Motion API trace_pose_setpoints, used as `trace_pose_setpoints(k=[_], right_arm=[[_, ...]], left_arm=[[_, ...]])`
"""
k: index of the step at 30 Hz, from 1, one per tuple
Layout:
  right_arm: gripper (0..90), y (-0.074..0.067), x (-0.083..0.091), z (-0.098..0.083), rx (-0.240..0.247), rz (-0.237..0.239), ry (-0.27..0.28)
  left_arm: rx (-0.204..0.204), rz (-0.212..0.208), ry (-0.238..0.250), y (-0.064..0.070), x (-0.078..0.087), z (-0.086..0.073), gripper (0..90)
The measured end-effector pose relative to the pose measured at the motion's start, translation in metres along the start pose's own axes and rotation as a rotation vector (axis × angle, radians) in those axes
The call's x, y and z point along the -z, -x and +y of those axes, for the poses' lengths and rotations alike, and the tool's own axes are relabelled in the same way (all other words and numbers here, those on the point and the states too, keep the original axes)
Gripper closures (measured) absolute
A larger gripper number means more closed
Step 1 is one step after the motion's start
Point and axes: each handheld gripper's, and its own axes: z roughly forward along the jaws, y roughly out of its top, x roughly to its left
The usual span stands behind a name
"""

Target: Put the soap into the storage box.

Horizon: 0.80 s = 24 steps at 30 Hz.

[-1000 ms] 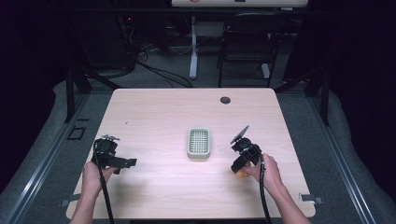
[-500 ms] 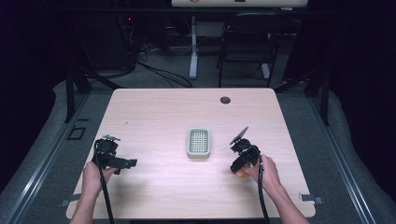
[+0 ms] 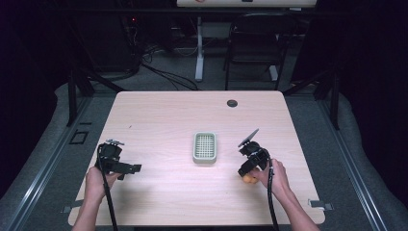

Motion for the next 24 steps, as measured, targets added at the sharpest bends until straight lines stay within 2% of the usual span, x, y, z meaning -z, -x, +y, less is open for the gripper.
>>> trace_pose_setpoints(k=[5,7,9,20,24], right_arm=[[38.2,0.0005,0.0009,-0.0006,-0.004,0.006,0.007],[38.2,-0.0003,0.0023,-0.0014,-0.024,0.011,0.049],[38.2,-0.0004,0.0044,-0.0012,-0.024,0.017,0.055],[37.9,0.0004,-0.0001,-0.0013,-0.036,0.037,0.052],[37.2,0.0011,-0.0032,-0.001,-0.007,0.047,0.058]], left_arm=[[0.001,-0.001,-0.001,-0.0002,-0.0001,0.0,0.0],[0.0,-0.006,-0.004,-0.0001,0.0,0.0002,0.0],[0.0,-0.003,-0.002,-0.0001,-0.0003,0.0001,0.0],[0.001,-0.01,-0.005,-0.0003,-0.0006,0.0003,0.0],[0.003,-0.008,-0.002,-0.0006,-0.0008,0.0,0.0]])
